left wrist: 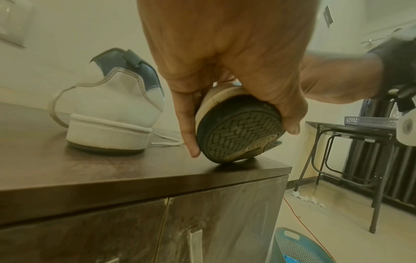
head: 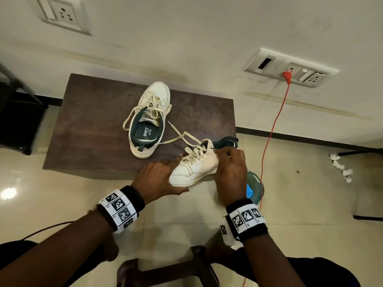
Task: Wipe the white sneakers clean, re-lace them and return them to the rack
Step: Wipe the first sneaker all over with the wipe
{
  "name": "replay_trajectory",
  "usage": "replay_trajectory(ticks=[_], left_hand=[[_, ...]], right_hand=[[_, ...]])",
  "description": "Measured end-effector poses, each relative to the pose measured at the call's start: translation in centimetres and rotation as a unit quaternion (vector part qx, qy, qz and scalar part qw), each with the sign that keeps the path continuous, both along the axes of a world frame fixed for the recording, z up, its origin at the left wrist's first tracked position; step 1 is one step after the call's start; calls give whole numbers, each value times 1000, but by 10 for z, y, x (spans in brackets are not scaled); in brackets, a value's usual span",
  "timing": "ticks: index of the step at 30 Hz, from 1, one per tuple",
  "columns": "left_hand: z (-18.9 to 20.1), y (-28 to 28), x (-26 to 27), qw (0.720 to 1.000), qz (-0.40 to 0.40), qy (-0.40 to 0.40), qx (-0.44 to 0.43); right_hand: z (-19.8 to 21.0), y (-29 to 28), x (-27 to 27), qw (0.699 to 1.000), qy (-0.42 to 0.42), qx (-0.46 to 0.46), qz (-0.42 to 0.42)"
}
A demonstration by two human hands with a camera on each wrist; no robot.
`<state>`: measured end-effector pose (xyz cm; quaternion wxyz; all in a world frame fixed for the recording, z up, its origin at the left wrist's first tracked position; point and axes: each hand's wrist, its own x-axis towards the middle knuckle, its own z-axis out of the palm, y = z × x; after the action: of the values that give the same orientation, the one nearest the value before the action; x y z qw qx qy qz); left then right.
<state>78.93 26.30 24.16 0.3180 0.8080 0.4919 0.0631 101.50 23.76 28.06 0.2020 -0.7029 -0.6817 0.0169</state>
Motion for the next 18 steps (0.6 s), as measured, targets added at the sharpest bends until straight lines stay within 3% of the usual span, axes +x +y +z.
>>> replay_trajectory(ticks=[5, 9, 12, 15, 18], left_hand=[[3, 1, -1, 1000, 5, -7, -1], [3, 3, -3, 999, 16, -33, -12], [3, 3, -5, 998, 21, -49, -12], [3, 4, -6, 997, 29, -67, -7], [3, 7, -6, 997, 27, -76, -18]], right_hand=[[-6, -11, -21, 999, 32, 10, -38], [-20, -42, -54, 993, 98, -11, 58], [-20, -40, -39, 989, 71, -12, 126], [-13, -18, -2, 997, 55, 37, 48], [-12, -3, 20, 988, 125, 68, -55]])
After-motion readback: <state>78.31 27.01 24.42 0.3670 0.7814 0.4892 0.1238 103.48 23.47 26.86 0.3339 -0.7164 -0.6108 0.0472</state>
